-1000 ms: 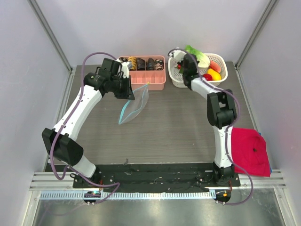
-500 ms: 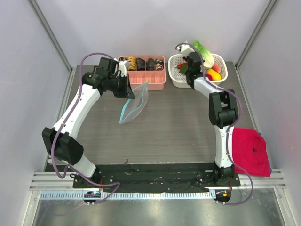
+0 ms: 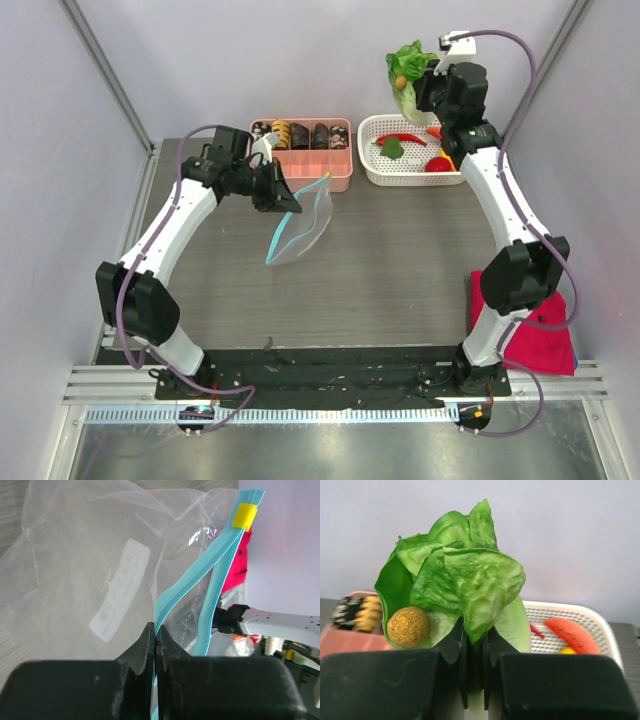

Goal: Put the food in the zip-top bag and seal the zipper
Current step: Place the fake vegetable in the zipper food storage bag.

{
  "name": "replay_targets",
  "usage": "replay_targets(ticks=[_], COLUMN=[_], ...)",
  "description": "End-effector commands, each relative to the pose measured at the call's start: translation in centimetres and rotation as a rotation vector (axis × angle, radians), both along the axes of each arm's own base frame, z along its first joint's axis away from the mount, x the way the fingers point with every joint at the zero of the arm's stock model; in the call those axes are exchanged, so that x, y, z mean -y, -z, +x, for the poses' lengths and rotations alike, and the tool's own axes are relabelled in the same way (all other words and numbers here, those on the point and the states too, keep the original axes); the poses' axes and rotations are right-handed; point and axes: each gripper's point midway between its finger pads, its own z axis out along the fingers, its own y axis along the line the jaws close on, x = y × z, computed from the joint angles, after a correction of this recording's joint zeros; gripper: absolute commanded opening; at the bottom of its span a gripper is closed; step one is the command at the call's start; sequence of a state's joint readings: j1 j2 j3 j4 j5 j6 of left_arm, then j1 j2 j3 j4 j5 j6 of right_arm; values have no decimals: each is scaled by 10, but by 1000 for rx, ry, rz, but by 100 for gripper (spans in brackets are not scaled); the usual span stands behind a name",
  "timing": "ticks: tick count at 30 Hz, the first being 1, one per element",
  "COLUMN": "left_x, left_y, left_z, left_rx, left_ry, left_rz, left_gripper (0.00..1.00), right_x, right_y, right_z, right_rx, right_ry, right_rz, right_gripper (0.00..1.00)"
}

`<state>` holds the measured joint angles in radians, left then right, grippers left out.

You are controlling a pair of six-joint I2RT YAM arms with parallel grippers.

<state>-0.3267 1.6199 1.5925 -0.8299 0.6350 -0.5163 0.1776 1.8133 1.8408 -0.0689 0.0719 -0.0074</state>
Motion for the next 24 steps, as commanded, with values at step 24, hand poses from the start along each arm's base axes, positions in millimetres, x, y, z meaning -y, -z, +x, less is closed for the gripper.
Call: replay_targets(ticks=[24], left_x=[32], left_y=[-21], left_z=[-13], left_rx=[-276], left_ry=[32], left_rz=[-405], left_gripper=[0], right_x=[-209], right_y=[-118], right_z=[-214], right_rx=[-158], right_ry=[-778], right_rz=[738], right_gripper=[1])
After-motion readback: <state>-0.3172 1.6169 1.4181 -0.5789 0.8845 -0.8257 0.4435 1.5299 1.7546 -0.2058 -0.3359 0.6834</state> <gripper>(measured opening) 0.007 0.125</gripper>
